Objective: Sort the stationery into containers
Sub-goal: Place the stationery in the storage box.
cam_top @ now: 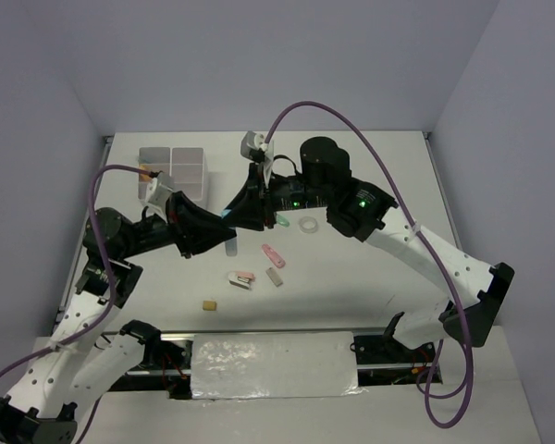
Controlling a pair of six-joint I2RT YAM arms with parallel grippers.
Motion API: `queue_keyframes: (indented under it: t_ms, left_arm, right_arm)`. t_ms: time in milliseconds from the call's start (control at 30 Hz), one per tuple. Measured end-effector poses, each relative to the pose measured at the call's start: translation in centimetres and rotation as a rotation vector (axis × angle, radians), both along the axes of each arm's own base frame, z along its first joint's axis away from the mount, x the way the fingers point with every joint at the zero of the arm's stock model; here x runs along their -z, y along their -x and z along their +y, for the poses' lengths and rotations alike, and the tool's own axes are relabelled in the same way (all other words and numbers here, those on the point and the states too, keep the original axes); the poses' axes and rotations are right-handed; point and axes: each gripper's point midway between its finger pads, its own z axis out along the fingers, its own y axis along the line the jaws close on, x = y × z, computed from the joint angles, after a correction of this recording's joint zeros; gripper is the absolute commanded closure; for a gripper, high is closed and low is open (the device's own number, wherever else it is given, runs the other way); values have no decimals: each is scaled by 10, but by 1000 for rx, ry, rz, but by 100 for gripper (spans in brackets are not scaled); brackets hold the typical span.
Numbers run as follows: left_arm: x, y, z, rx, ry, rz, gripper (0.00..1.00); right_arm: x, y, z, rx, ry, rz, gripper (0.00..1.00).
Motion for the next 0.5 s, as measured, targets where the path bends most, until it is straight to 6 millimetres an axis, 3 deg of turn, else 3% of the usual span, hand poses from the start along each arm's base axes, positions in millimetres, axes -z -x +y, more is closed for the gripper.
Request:
queue_keyframes:
  t_ms: [200,233,267,300,333,367,400,500]
  left_arm:
    - [-1,3,1,-1,2,-5,100]
    - [-2,3,1,0,3,-7,100]
    - [-2,3,1,-1,4,-9,100]
    - [-3,3,1,-5,5,-11,100]
    - [-3,3,2,-12,7,-14,100]
    - [-4,2,3,-27,9,-16,100]
    - [-5,-1,5,-50,14,-18,100]
    - [-9,-15,12,-150,22,-45,100]
  right_arm:
    - [-1,3,0,-14,-3,0,98]
    - [-1,3,0,-16,-3,0,90]
    - [-1,3,0,-19,-4,0,75]
    - [-2,4,0,-21,-7,-2,44]
    - [-3,3,0,-18,-11,0,32]
    - [-3,2,0,-17,-17,-4,27]
    - [-5,1,-1,-12,-25,1,7]
    - [-9,-10,-17,42,-60,18,0]
